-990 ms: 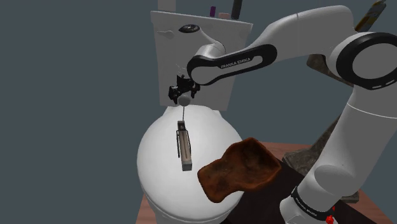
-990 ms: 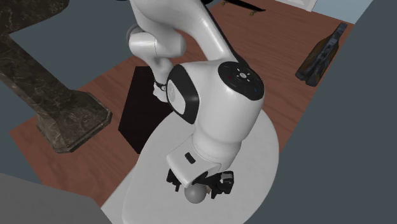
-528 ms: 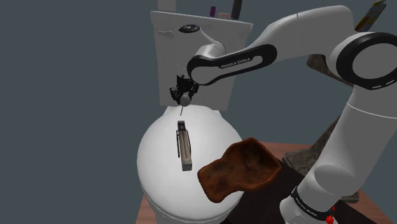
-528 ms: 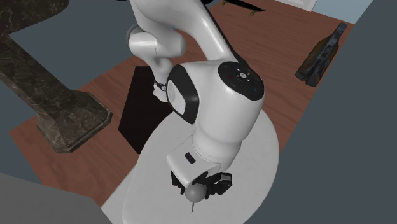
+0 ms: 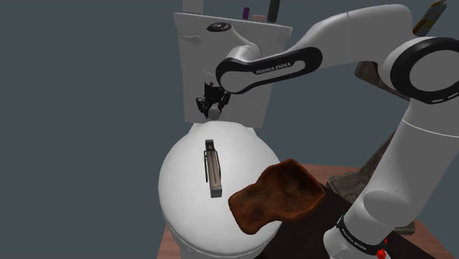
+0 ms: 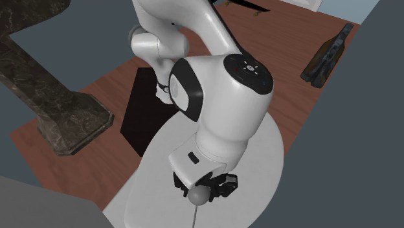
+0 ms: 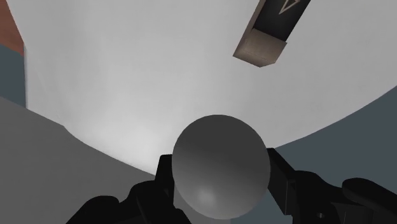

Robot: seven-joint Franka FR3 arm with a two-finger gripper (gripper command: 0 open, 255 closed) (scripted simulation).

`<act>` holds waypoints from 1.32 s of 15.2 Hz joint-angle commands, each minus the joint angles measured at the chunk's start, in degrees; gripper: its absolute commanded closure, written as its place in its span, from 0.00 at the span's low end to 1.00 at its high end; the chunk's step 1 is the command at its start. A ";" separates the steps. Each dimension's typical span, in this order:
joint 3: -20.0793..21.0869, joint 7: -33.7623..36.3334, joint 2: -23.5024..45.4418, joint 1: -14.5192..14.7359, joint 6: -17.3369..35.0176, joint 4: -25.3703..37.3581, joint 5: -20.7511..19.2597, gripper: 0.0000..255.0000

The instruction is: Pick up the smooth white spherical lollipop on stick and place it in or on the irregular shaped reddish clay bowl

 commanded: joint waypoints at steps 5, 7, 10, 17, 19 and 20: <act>0.16 -1.71 -0.84 0.01 -4.17 3.67 1.14 1.00; 0.22 -2.19 -0.98 0.05 -5.58 5.01 1.42 1.00; 0.30 -2.87 -1.09 0.13 -7.72 7.15 1.75 1.00; 0.51 -4.30 -0.84 0.41 -12.93 12.74 2.17 1.00; 0.58 -4.67 -0.63 0.53 -14.47 14.51 2.19 1.00; 0.61 -4.85 -0.50 0.59 -15.25 15.43 2.19 1.00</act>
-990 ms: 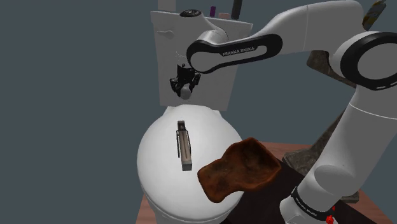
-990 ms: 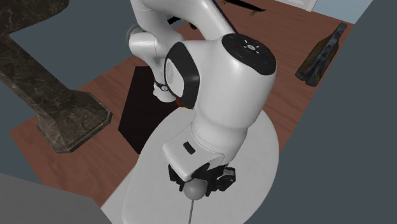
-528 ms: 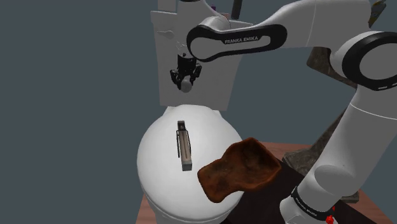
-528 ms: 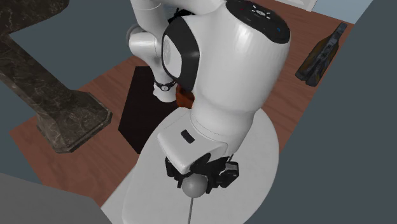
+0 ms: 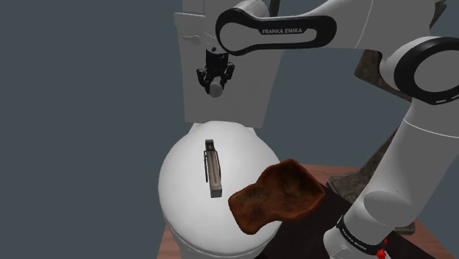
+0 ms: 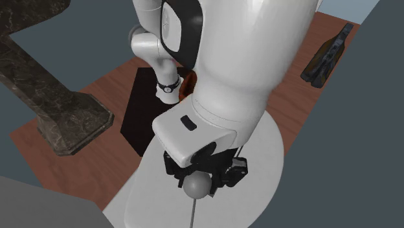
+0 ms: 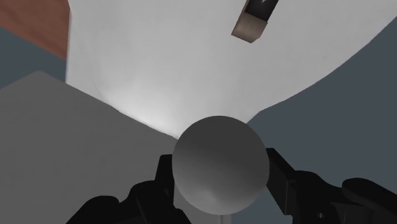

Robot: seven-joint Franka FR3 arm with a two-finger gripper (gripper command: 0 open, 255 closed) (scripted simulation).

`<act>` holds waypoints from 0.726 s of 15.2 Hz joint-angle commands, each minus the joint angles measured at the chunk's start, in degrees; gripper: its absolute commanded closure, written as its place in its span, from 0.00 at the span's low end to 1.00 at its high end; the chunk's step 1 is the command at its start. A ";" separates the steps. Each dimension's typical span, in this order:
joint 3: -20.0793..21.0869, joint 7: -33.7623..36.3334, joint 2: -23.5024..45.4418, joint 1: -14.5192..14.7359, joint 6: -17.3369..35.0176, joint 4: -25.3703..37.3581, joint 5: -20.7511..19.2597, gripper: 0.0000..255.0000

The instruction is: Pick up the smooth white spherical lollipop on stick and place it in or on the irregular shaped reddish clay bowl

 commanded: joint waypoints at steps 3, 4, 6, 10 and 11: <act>0.18 -0.68 0.71 0.35 -3.41 4.08 -0.12 1.00; 0.22 -0.84 0.91 0.44 -4.22 5.09 -0.17 1.00; 0.31 -1.16 1.36 0.64 -5.89 7.19 -0.31 1.00; 0.50 -1.39 -0.53 0.63 -7.31 6.89 0.48 1.00; 0.58 -1.32 -2.96 0.41 -6.94 4.31 1.48 1.00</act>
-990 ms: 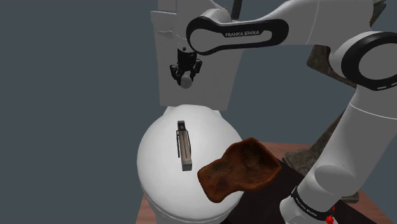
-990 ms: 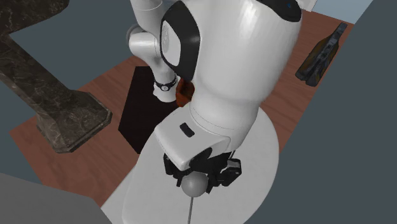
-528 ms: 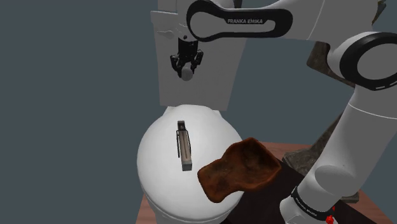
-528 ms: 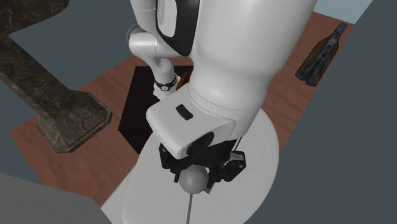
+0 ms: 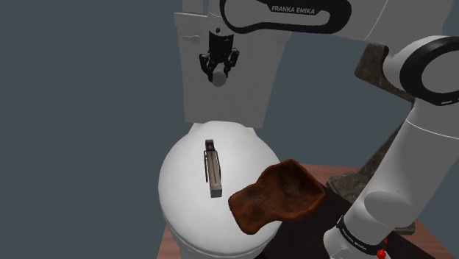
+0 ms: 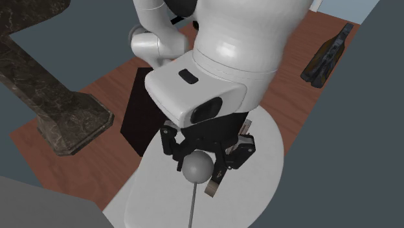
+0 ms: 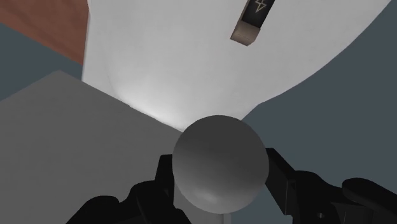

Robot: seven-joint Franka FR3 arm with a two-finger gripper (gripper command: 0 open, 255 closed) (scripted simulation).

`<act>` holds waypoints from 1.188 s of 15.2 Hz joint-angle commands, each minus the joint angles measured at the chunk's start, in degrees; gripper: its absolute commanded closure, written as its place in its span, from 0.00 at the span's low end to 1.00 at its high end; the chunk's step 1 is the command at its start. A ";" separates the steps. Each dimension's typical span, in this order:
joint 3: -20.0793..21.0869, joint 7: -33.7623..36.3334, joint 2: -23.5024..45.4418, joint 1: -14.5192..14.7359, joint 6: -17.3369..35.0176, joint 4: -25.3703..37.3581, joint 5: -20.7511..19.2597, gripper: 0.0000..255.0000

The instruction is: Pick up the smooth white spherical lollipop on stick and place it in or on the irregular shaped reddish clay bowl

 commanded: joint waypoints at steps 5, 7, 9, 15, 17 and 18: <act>-0.08 0.03 -13.05 -0.02 0.77 -12.58 5.44 1.00; -0.25 0.02 -17.31 0.48 0.42 -16.15 7.16 1.00; -0.41 0.05 -21.42 1.16 -0.23 -19.33 8.77 1.00; -0.73 0.61 -32.88 3.96 -3.78 -26.79 12.94 1.00; -0.72 1.00 -36.41 5.06 -5.43 -28.62 14.16 1.00; -0.69 1.23 -38.11 5.62 -6.33 -29.42 14.74 1.00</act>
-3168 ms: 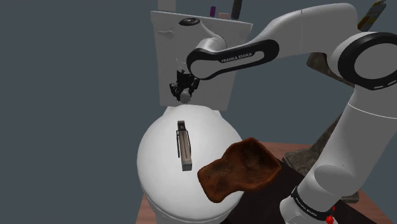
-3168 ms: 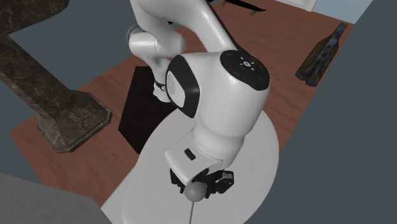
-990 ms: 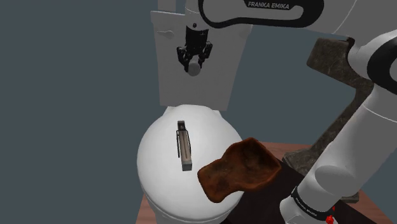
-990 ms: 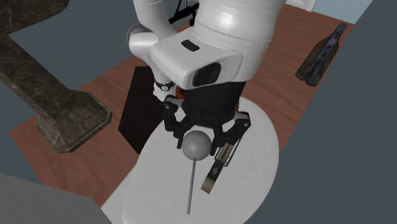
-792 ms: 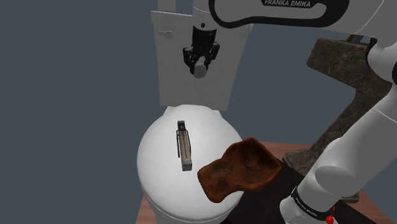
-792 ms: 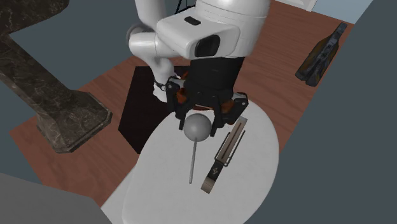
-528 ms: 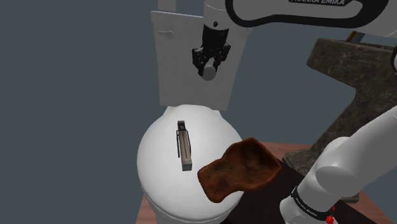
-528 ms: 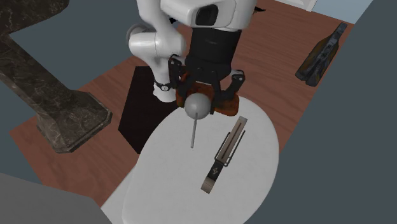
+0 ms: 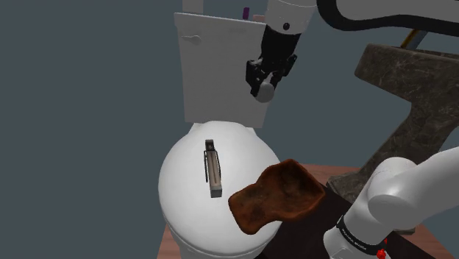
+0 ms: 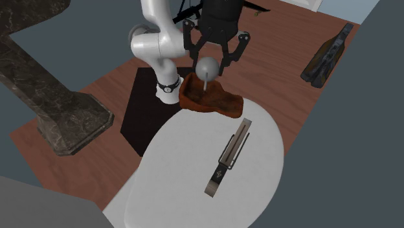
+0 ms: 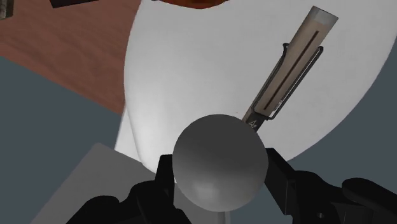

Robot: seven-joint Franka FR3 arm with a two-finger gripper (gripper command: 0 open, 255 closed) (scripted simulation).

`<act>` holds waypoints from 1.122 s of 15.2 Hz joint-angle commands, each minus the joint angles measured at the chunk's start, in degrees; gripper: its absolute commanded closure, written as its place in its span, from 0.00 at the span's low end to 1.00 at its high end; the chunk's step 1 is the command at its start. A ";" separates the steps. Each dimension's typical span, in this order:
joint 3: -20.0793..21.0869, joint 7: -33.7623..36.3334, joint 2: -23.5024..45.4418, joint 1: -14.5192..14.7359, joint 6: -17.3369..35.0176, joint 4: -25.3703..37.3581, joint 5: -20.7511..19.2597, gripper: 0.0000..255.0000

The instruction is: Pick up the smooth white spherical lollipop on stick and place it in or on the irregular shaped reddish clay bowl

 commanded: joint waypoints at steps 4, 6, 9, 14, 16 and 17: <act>0.39 1.49 -8.50 2.95 -4.89 -3.75 2.92 1.00; 0.69 2.24 -11.47 4.11 -7.17 -4.51 3.98 1.00; 1.41 3.74 -16.05 5.99 -11.28 -5.12 5.77 1.00; 1.71 4.28 -17.98 6.83 -8.13 -10.27 6.50 1.00; 1.87 4.49 -18.70 7.15 -6.88 -12.26 6.81 1.00; 1.97 4.60 -19.04 7.31 -6.25 -13.24 6.96 1.00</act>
